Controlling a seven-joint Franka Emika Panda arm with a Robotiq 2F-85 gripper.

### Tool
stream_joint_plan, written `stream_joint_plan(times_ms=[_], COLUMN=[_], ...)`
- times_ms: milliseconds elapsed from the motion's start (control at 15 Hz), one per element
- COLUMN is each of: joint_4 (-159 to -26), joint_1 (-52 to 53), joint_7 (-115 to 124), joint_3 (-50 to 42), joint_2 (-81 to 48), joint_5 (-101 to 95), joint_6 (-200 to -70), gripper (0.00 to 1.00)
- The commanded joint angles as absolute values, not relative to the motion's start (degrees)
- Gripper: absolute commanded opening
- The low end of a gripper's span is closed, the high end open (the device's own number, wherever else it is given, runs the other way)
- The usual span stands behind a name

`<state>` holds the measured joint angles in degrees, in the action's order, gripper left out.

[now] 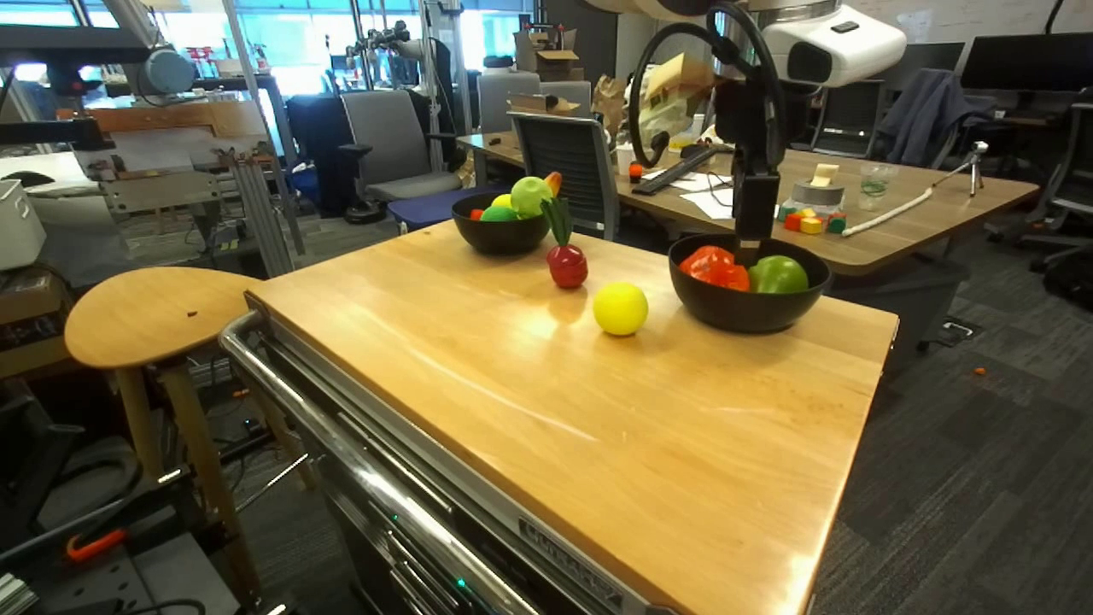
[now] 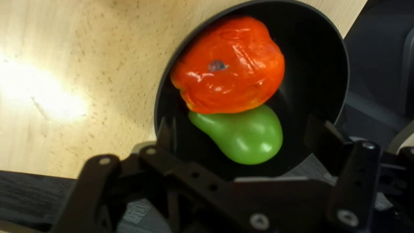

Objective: Take the fruits and vegetables out of the bowls and put them on the table

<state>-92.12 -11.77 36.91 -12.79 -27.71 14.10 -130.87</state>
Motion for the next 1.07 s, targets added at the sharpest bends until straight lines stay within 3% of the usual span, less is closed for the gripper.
stream_joint_plan(times_ms=[0, 933, 1000], joint_4=[-86.28, -84.18, -83.84], joint_1=[-11.56, -6.45, -6.55], joint_7=[39.11, 47.47, 48.26], joint_3=[-13.09, -15.42, -15.54], joint_2=[-31.36, -38.33, -38.72], joint_5=[13.53, 4.57, 4.1], joint_6=[-130.08, -130.54, -129.71], gripper=[1.0, 1.0, 0.94])
